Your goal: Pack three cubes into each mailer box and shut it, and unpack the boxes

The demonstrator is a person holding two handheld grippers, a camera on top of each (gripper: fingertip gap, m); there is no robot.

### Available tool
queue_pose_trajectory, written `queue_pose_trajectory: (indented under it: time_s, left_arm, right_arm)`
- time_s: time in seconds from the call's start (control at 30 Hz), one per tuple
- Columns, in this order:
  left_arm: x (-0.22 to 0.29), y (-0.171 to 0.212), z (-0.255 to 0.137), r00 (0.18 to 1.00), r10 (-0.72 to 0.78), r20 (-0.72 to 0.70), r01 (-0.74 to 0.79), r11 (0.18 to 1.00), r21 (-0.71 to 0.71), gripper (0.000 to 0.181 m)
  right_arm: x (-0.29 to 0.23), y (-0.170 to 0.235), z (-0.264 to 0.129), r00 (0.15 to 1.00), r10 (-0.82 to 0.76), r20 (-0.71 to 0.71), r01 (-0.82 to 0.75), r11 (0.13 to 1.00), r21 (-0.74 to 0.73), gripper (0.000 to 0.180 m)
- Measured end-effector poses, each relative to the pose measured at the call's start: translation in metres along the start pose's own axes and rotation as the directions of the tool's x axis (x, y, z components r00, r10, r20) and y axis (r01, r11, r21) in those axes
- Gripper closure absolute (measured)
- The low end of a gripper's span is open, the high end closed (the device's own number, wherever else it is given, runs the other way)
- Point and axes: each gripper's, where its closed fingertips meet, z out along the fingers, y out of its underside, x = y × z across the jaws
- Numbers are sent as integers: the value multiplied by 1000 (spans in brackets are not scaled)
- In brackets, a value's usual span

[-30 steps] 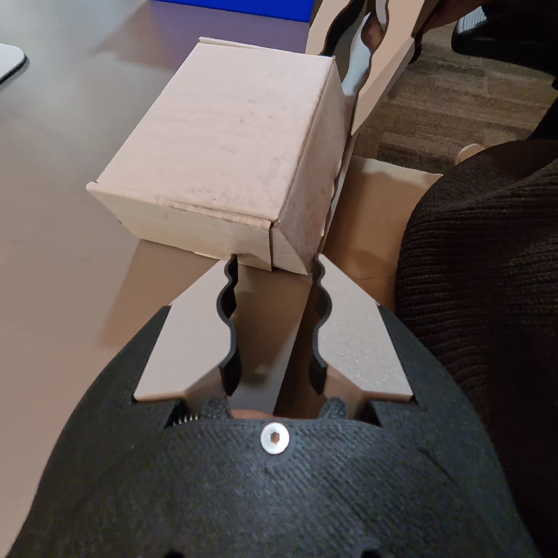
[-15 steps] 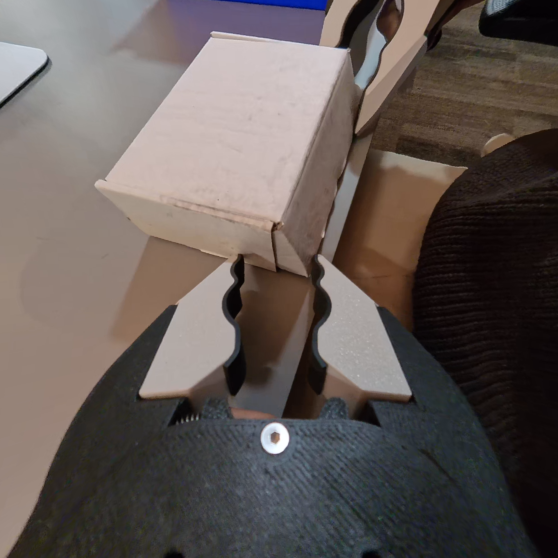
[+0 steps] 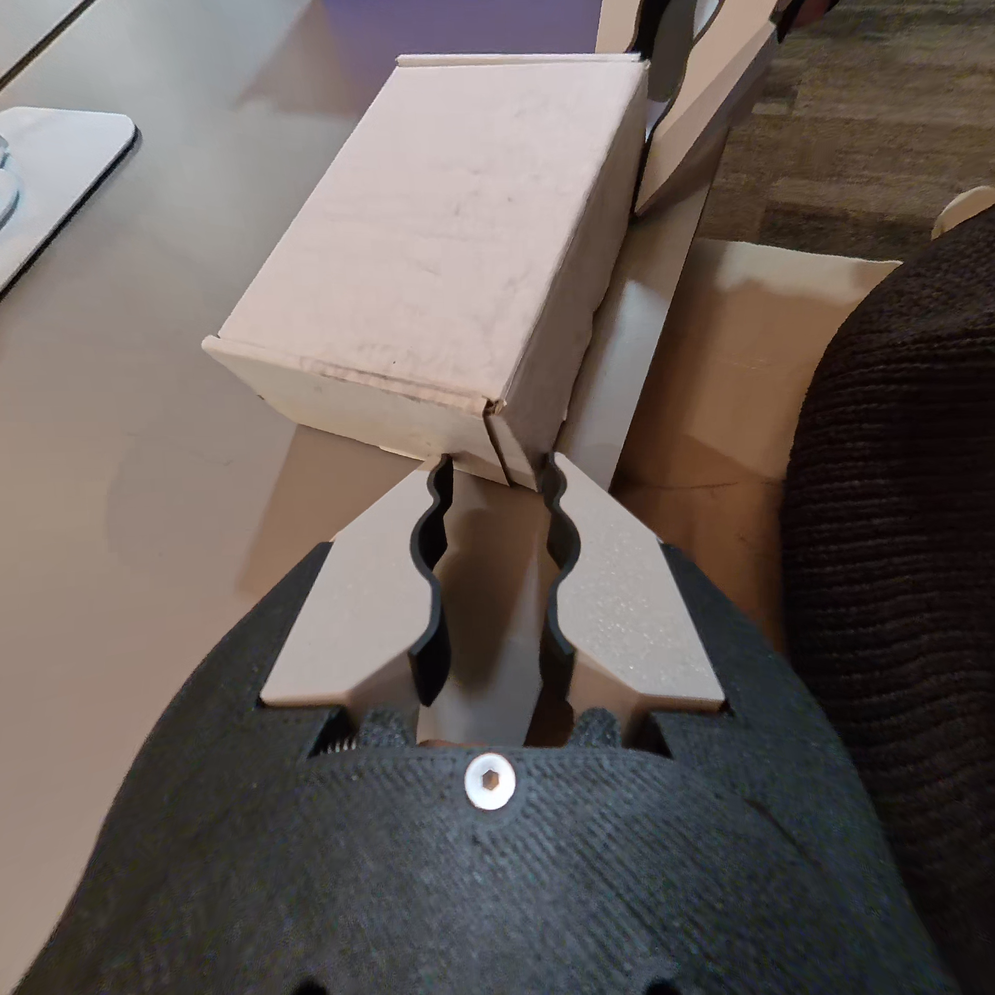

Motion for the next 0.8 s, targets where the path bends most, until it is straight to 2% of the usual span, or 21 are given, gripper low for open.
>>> queue_pose_trajectory:
  time_s: [0.63, 0.8]
  left_arm:
    - [4, 1, 0, 998, 61, 10, -61, 998, -14, 155]
    - [17, 1, -4, 994, 100, -47, -100, 995, 1, 155]
  right_arm:
    - [-1, 3, -1, 999, -36, -9, 36, 999, -13, 156]
    - [-4, 7, -5, 999, -52, 2, 52, 999, -10, 155]
